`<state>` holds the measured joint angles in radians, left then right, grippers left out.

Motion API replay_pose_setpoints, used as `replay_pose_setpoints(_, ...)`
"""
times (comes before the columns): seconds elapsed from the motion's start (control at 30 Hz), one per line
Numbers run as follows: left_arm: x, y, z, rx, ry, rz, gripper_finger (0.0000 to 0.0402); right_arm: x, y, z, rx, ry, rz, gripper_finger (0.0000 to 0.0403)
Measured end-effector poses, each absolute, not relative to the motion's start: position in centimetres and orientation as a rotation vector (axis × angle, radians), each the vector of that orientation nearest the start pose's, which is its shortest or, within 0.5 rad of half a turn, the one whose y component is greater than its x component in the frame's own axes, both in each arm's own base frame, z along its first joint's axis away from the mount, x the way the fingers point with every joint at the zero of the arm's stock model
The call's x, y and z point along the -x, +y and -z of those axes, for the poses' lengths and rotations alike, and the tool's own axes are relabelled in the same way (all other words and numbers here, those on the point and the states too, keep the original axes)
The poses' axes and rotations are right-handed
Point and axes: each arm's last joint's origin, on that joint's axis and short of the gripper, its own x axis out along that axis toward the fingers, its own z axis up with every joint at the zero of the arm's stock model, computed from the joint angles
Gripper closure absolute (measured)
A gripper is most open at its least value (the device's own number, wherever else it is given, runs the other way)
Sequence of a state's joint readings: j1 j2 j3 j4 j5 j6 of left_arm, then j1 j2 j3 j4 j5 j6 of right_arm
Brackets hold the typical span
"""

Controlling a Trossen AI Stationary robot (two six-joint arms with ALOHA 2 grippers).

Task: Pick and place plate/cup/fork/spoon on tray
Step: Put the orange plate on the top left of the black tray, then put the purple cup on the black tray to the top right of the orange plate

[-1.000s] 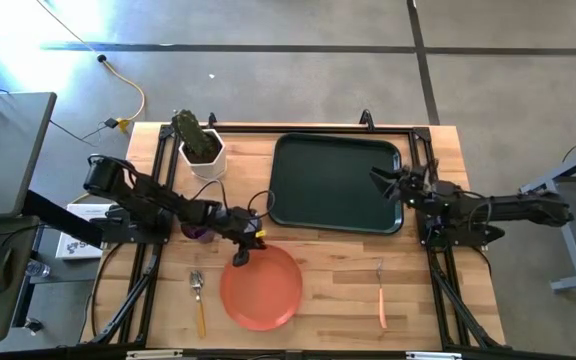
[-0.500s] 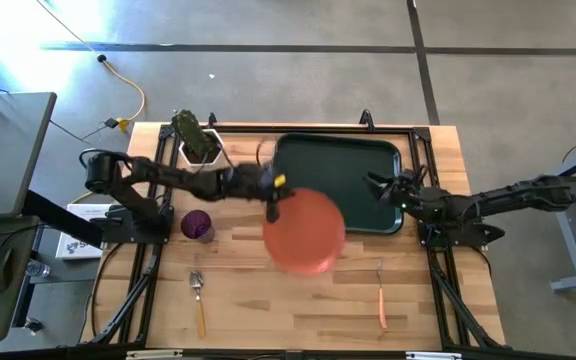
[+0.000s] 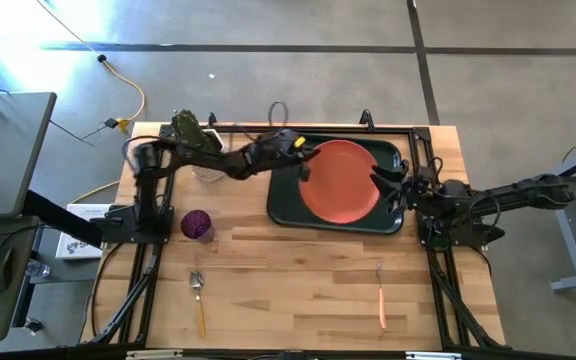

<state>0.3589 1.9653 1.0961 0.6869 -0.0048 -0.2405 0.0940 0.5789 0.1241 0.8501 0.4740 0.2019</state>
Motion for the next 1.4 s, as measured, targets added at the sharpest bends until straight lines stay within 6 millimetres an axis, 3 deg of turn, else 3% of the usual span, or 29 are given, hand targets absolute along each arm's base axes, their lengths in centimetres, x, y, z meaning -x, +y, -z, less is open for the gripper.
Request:
replay_pose_setpoints(0.23, -44.8, 17.0, -16.9, 0.276, 0.173, -0.420, 0.0397, -14.4, 0.0, -24.3, -0.269, -0.189, 0.358, 0.0253)
replay_pose_setpoints(0.53, -48.5, 19.6, -12.6, 0.304, 0.255, -0.471, 0.0397, -14.4, -0.3, -24.3, -0.343, -0.103, 0.500, 0.0253)
replay_pose_setpoints(0.83, -49.1, 19.9, -12.7, 0.312, 0.299, -0.467, 0.0391, -14.3, -0.5, -23.6, -0.370, -0.066, 0.603, 0.0253)
replay_pose_setpoints(1.23, -49.4, 20.0, -13.7, 0.279, 0.358, -0.463, 0.0316, -14.3, -0.7, -23.4, -0.345, -0.049, 0.616, 0.0253)
replay_pose_setpoints(1.4, -48.6, 19.4, -17.1, 0.218, 0.411, -0.430, 0.0303, -14.2, -0.7, -23.0, -0.349, -0.013, 0.639, 0.0253)
